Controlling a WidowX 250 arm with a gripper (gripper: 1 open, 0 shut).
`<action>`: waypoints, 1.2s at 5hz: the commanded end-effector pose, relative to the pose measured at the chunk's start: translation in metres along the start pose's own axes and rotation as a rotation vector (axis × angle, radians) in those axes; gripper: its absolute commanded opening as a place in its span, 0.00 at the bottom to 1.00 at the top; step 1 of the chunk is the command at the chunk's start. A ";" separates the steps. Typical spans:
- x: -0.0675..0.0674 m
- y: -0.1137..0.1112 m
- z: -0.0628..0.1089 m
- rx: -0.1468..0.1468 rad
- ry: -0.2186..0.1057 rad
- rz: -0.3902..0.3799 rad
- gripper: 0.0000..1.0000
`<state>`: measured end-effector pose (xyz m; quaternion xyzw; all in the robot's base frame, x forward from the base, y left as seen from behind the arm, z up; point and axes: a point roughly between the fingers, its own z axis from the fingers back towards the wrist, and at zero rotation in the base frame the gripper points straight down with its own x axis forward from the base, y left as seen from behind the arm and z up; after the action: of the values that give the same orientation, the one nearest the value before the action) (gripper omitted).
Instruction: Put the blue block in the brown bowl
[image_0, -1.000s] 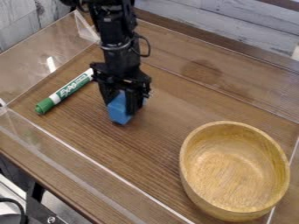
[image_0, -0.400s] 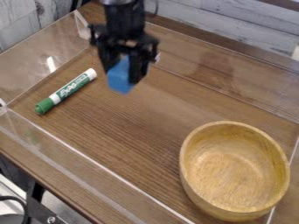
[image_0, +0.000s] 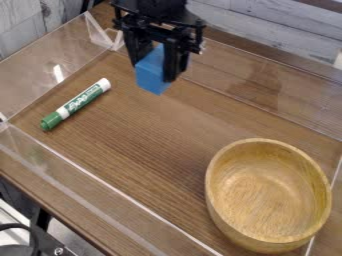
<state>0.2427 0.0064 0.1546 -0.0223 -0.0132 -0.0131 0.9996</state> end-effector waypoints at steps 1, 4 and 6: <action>-0.012 -0.023 0.012 -0.004 -0.036 -0.041 0.00; -0.040 -0.092 0.014 -0.012 -0.041 -0.067 0.00; -0.026 -0.077 0.020 0.006 -0.067 -0.077 0.00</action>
<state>0.2071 -0.0681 0.1644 -0.0139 -0.0233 -0.0507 0.9983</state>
